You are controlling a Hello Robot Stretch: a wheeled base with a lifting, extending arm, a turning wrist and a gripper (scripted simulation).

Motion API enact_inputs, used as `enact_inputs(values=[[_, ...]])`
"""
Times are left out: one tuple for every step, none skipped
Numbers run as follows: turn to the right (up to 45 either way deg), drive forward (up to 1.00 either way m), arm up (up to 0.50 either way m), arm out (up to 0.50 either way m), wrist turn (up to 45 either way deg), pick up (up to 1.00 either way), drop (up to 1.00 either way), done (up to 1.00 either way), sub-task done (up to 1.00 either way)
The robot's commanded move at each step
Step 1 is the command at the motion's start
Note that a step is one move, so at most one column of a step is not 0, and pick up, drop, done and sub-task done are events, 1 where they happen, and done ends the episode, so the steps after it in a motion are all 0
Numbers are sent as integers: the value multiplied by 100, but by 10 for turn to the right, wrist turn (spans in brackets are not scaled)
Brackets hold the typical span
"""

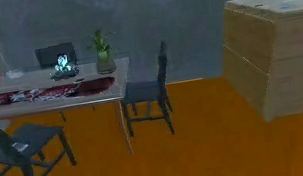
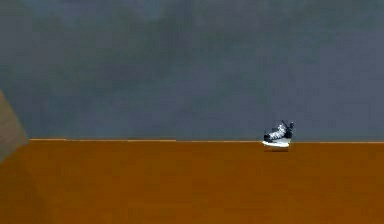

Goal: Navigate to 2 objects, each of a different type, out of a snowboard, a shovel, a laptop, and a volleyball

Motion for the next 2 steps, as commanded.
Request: enact_inputs(values=[[0,95,0,0,0,0,0,0,0],[-450,0,0,0,0,0,0,0,0]])
